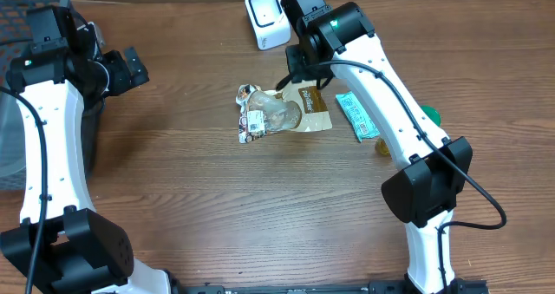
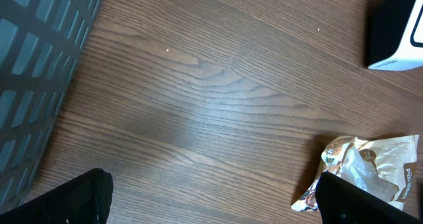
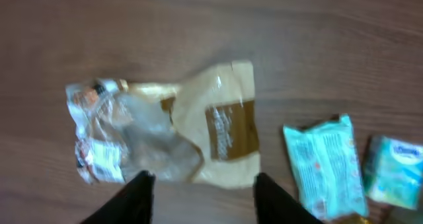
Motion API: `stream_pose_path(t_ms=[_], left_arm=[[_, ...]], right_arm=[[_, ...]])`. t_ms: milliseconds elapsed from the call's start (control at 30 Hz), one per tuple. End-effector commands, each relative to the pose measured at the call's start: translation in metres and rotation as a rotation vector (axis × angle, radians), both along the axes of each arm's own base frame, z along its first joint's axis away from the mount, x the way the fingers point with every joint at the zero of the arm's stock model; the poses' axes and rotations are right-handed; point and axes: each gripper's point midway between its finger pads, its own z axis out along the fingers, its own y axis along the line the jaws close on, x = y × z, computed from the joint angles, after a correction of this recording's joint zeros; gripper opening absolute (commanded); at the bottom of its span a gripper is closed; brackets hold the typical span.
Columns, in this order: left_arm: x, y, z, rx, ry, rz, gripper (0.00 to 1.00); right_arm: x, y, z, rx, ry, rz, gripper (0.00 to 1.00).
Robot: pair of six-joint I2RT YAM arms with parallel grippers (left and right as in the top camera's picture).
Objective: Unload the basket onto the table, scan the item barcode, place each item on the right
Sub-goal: 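Carry the pouch right and set it beside the wipes pack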
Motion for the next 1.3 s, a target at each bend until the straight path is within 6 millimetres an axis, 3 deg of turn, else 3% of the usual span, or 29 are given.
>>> stream_pose_path(t_ms=[0,100,200,400,633,767,800,900,1033,1133,1267], left_arm=[[0.002,0.001,0.003,0.008,-0.006,0.007,1.00],[0.002,0.001,0.003,0.008,-0.006,0.007,0.99],[0.002,0.001,0.003,0.008,-0.006,0.007,1.00],[0.002,0.000,0.003,0.008,-0.006,0.005,1.00],[0.002,0.000,0.003,0.008,-0.006,0.005,1.00],[0.002,0.000,0.003,0.008,-0.006,0.005,1.00],[0.002,0.000,0.003,0.008,-0.006,0.005,1.00],[0.002,0.000,0.003,0.008,-0.006,0.005,1.00],[0.002,0.000,0.003,0.008,-0.006,0.004,1.00],[0.002,0.000,0.003,0.008,-0.006,0.004,1.00],[0.002,0.000,0.003,0.008,-0.006,0.005,1.00]], right_arm=[[0.005,0.012,-0.010,0.016,-0.036,-0.004,0.33],[0.009,0.025,-0.032,0.047,-0.044,0.015,0.16],[0.016,0.041,-0.063,0.089,-0.080,0.037,0.07],[0.022,0.052,-0.110,0.134,-0.139,0.054,0.06],[-0.011,0.030,-0.135,0.048,0.010,0.049,0.11],[-0.047,0.018,-0.146,0.001,0.167,0.057,0.13],[-0.060,0.022,-0.148,0.028,0.226,0.068,0.13],[-0.102,0.038,-0.147,0.149,0.429,0.058,0.26],[-0.133,0.049,-0.133,0.237,0.587,0.058,0.34],[-0.136,0.050,-0.113,0.240,0.613,0.056,0.36],[-0.117,0.068,-0.087,0.284,0.522,0.113,0.36]])
